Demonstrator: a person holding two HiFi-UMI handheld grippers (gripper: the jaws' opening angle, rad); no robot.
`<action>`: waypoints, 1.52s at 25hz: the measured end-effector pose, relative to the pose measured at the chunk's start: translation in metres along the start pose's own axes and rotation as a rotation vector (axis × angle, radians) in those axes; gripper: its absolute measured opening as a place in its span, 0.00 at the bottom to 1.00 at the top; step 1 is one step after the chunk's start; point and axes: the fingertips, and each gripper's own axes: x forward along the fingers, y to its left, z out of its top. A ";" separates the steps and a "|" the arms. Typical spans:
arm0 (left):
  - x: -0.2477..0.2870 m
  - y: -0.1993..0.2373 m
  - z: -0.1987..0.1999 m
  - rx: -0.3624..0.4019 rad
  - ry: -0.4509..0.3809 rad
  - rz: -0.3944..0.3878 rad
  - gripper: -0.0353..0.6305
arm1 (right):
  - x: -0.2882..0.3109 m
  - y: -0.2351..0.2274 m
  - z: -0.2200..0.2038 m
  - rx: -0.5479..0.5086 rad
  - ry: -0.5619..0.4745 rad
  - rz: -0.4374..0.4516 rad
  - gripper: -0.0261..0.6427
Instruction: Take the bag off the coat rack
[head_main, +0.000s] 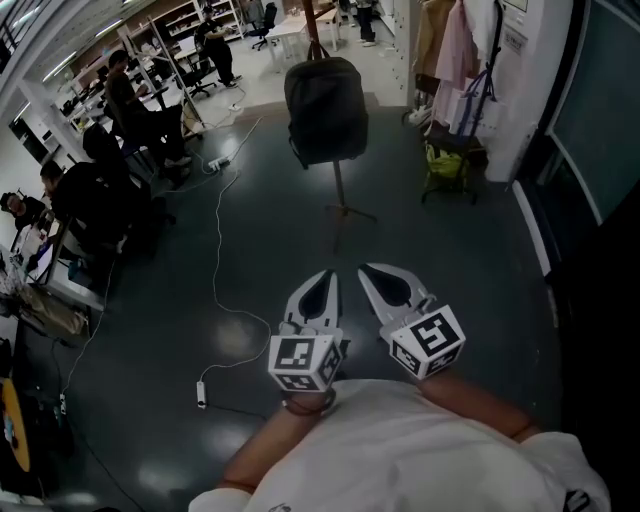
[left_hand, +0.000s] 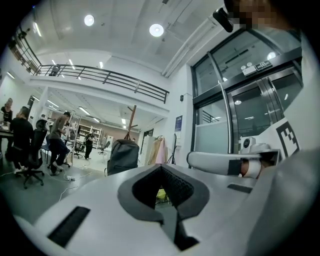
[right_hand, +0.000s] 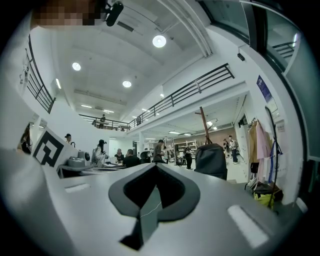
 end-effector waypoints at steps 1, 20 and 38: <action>0.007 0.011 0.006 0.000 0.002 -0.007 0.06 | 0.013 -0.001 0.004 0.001 -0.001 -0.008 0.04; 0.052 0.163 0.054 0.027 0.012 -0.064 0.06 | 0.175 0.013 0.009 0.013 -0.006 -0.060 0.05; 0.104 0.220 0.052 0.014 0.019 0.006 0.06 | 0.246 -0.023 0.002 0.042 -0.006 -0.008 0.06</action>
